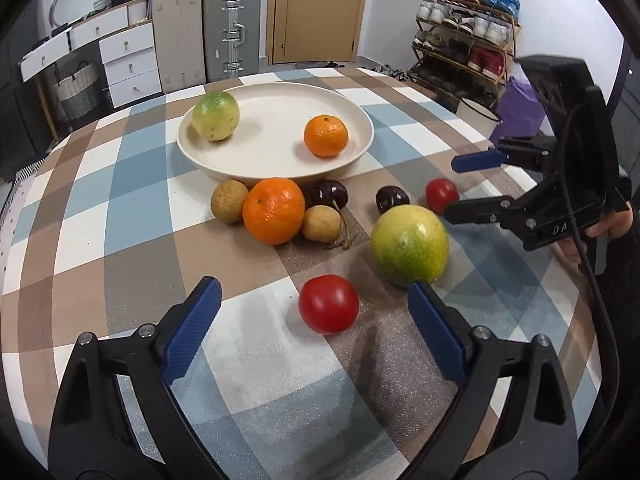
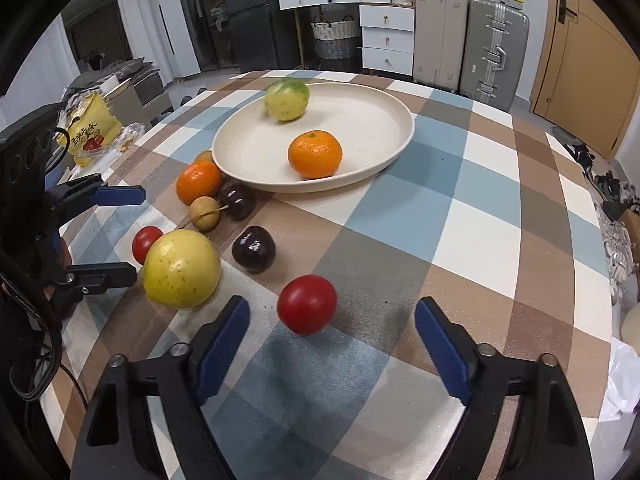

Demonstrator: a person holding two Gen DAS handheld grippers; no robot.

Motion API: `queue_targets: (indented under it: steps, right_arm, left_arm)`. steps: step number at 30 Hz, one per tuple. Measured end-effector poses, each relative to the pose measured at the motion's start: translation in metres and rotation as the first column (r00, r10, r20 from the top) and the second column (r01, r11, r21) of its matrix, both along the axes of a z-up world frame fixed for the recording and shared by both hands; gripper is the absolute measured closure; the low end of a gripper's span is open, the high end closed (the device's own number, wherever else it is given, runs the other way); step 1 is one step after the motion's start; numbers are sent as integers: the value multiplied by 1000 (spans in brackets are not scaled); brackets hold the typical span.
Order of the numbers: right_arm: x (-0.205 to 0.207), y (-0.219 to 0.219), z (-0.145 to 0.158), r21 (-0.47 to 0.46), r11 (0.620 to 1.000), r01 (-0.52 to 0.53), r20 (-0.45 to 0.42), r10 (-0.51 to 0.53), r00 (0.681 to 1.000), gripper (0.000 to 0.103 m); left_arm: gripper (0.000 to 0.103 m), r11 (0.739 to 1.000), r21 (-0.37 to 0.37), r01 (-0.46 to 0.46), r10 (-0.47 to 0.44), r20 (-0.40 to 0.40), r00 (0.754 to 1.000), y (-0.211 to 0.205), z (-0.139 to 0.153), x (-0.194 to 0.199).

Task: Organize fruits
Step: 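Grasp a red tomato with the left tool while the right tool grasps another tomato, then carry both tomatoes over the white plate and open both tools to drop them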

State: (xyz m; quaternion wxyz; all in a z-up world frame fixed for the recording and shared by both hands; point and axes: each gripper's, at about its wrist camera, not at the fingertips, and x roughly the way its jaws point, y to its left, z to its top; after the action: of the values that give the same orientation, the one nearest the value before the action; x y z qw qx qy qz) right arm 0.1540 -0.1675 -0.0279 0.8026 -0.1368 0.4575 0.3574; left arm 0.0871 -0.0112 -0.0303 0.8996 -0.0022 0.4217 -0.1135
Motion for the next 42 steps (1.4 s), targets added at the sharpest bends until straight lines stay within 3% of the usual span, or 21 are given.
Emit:
queue_targets:
  steps: [3, 6, 10, 14, 22, 24, 26, 33, 38, 42]
  right_arm:
    - [-3, 0, 5, 26, 1000, -16, 10, 16, 1000, 21]
    - [-4, 0, 6, 30, 999, -24, 14, 24, 1000, 22]
    - [-3, 2, 2, 10, 1000, -24, 8, 24, 1000, 28]
    - [-5, 4, -2, 1, 999, -47, 0, 47, 999, 36]
    - [-6, 7, -7, 6, 999, -54, -26, 54, 998, 49]
    - [-6, 7, -8, 3, 998, -57, -29, 57, 998, 50]
    - [-6, 8, -8, -2, 998, -56, -26, 56, 998, 54]
    - [-8, 11, -8, -7, 998, -67, -17, 67, 998, 60]
    - [-8, 11, -8, -3, 997, -71, -13, 71, 997, 72]
    - [-8, 11, -8, 3, 998, -67, -13, 67, 998, 72]
  left_arm:
    - [27, 1000, -6, 9, -10, -23, 1000, 0, -4, 2]
    - [29, 1000, -14, 15, -15, -33, 999, 0, -6, 3]
    - [33, 999, -7, 34, -34, -38, 999, -3, -8, 1]
    - [46, 999, -2, 48, -48, -53, 997, -5, -12, 2]
    - [60, 998, -3, 71, -71, -37, 997, -7, -14, 0]
    - [71, 996, -17, 83, -84, -35, 996, -7, -13, -1]
    - [75, 996, -17, 89, -89, -33, 995, -7, -13, -1]
    - [75, 997, -31, 65, -66, -21, 998, -4, -12, 0]
    - [75, 998, -41, 42, -42, -9, 999, 1, -9, 2]
    - [75, 999, -48, 21, -21, 2, 1000, 6, -7, 4]
